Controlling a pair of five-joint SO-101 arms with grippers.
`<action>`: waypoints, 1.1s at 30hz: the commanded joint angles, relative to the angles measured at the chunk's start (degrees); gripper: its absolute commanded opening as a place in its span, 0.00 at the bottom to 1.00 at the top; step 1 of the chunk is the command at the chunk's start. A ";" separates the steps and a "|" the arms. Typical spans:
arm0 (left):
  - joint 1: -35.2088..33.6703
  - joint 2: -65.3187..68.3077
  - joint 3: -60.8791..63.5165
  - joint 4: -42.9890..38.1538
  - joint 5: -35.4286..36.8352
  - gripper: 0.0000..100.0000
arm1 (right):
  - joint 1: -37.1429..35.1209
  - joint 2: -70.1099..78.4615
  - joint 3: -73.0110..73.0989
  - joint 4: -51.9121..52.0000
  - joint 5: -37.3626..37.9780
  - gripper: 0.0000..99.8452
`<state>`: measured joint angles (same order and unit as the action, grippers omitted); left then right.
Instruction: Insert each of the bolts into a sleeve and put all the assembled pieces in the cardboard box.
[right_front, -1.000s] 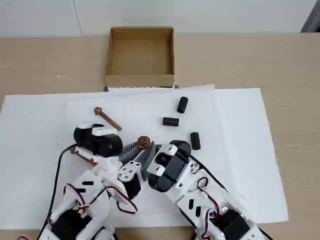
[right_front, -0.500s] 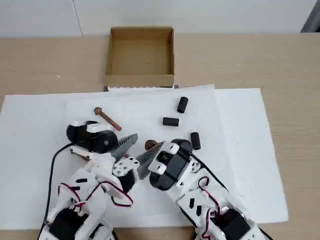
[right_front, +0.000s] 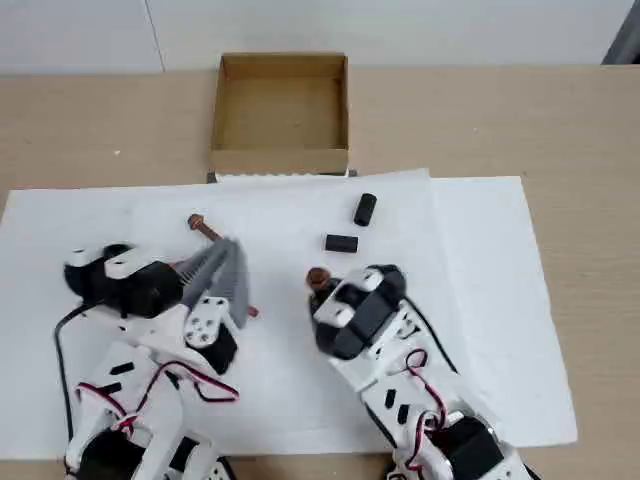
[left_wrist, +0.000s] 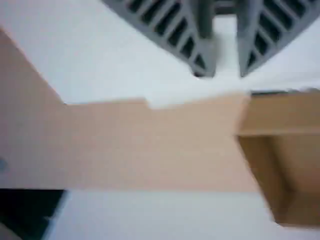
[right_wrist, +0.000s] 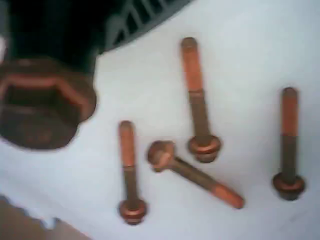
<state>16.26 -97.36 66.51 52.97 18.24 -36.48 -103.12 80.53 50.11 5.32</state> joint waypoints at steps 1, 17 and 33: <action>-3.96 0.18 2.59 -1.93 -5.10 0.01 | 3.12 -0.75 -0.88 -1.10 -2.46 0.00; -6.95 0.18 19.82 -1.76 -6.59 0.01 | 9.89 44.26 -32.44 -3.65 -16.53 0.00; -6.95 0.18 25.45 -1.76 -6.59 0.01 | 13.05 98.95 -85.54 -9.80 -11.69 0.00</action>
<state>9.67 -96.66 90.86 52.53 12.09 -24.44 -11.08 7.30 42.20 -9.36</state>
